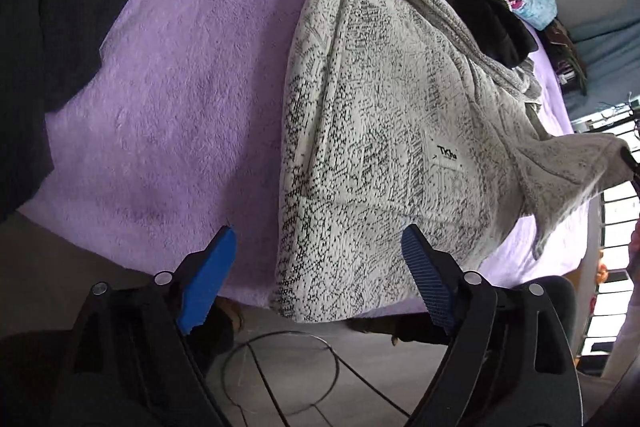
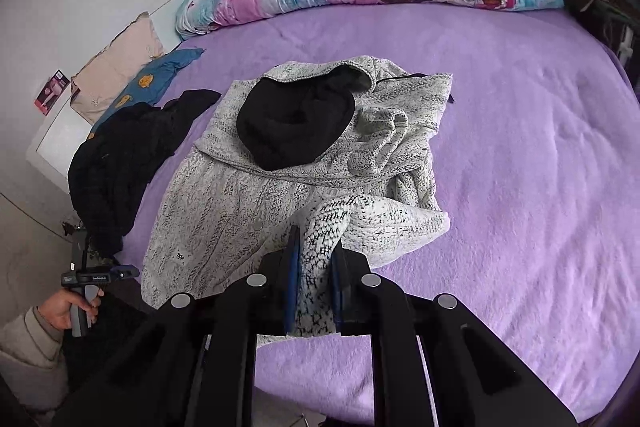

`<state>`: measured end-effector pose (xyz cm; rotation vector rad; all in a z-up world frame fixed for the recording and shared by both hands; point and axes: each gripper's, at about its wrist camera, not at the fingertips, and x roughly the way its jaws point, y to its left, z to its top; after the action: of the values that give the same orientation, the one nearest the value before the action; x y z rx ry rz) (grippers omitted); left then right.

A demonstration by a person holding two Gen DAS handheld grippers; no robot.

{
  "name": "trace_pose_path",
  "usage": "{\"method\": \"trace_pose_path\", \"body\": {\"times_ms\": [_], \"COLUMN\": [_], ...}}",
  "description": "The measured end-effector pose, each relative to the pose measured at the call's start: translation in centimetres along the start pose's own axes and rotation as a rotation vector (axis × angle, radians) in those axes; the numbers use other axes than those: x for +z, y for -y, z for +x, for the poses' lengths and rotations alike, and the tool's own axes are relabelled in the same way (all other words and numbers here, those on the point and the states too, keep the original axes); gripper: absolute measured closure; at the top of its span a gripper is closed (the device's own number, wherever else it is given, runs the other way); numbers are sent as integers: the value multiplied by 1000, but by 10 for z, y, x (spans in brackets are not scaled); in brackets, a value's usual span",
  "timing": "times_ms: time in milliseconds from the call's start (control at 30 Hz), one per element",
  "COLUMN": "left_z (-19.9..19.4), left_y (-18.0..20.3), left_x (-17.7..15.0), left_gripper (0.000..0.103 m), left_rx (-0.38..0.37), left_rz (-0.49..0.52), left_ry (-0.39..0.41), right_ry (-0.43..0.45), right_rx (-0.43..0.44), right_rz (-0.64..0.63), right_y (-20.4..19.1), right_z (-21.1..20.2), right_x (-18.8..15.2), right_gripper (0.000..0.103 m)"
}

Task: Fold large clothes
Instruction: 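Lift the held hem with both tools and fold it toward the hood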

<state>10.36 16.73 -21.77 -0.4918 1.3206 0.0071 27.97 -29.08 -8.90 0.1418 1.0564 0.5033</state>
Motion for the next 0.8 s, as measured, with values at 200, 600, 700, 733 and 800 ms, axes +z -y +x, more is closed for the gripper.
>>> {"method": "trace_pose_path", "body": {"times_ms": [200,600,700,733,800], "left_z": [16,39,37,38,40], "left_y": [-8,-23,-26,-26,-26], "left_x": [-7,-15,-16,-16,-17], "left_gripper": [15,18,43,43,52], "left_rx": [-33,-131,-134,-146,-159], "left_rz": [0,-20,-21,-23,-20], "left_ry": [-7,-16,-24,-32,-45], "right_ry": [6,-3,-4,-4,-2], "right_rx": [4,-2,-5,-4,-3], "right_rz": [8,14,24,27,28], "right_y": [0,-1,1,2,1], "right_z": [0,2,3,3,3], "right_x": [-2,-3,-4,-4,-4], "right_gripper": [93,93,93,93,93]}}
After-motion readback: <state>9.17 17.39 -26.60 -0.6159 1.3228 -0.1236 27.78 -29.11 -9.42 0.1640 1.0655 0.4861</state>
